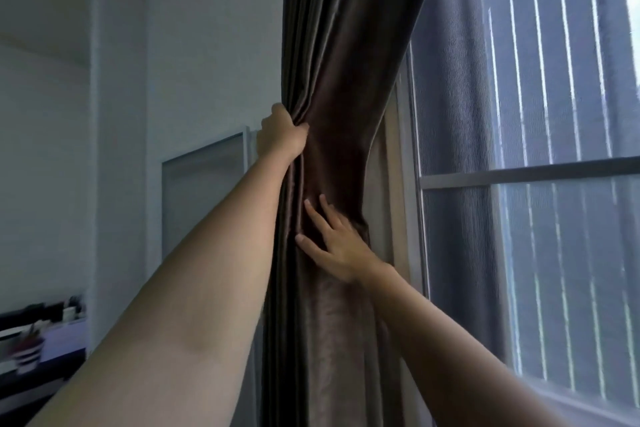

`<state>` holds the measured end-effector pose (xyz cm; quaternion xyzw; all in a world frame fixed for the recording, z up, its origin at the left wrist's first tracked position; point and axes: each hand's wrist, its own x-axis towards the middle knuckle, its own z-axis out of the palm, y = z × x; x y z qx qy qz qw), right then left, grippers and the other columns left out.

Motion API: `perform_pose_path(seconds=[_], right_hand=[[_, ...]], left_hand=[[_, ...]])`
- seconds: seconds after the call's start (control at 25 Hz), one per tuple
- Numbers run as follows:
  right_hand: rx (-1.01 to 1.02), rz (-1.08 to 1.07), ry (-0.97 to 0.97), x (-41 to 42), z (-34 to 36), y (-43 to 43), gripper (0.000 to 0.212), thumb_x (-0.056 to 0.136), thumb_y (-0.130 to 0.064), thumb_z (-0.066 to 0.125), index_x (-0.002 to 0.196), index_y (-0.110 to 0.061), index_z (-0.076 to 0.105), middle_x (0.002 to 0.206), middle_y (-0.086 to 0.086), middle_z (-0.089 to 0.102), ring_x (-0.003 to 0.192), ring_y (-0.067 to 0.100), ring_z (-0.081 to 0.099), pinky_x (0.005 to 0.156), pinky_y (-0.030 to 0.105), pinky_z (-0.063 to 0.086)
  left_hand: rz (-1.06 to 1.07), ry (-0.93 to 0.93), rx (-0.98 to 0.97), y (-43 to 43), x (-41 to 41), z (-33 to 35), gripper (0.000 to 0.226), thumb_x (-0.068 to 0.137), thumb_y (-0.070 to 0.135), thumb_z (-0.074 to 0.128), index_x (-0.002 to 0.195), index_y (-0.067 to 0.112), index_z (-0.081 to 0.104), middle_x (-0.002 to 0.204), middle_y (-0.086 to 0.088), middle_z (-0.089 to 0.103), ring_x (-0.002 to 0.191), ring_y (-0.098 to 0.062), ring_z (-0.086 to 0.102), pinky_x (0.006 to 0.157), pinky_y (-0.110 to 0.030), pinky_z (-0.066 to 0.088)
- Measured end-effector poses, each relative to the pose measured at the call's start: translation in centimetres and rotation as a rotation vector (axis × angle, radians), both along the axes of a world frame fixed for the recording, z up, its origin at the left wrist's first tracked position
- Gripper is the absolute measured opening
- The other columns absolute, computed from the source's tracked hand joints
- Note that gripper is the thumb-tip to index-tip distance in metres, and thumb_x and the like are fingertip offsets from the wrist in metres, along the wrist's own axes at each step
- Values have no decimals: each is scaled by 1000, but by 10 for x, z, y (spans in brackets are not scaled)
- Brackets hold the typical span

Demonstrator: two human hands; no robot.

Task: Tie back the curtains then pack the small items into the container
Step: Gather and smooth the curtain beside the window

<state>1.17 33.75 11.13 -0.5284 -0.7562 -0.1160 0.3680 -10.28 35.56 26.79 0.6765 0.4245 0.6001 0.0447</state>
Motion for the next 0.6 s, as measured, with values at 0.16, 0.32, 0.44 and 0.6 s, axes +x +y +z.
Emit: perform_pose_path(seconds=[0.16,0.32,0.44,0.6], right_hand=[[64,39,-2,-1,-6,-7,61,96,-47,38,148,-38,7,159,-3,-5,146,20,1,114,29,5],[90,-51,-139,18,-3,-31,70,92,-36,48,148,-38,7,159,-3,-3,144,22,10,115,31,14],[165,-141,-124,37,10,-72,73,89,-30,53,150,-28,12,160,-3,-2,143,23,15,114,29,17],[256,-250,-73,63,22,-143,75,87,-28,54,150,-21,14,160,-1,2,144,23,13,116,33,18]], left_hand=[[-82,15,58,-4,-7,0,54,90,22,59,135,8,32,133,-17,50,115,-35,53,85,-35,43],[41,5,347,-18,6,-20,101,81,24,72,150,13,-1,152,-17,22,136,-35,31,105,-46,35],[145,72,464,-43,24,-19,108,79,30,73,150,10,-4,158,-17,5,144,-33,13,111,-51,25],[184,181,572,-93,60,-6,97,83,9,67,149,6,-3,159,-16,0,146,-32,5,113,-52,20]])
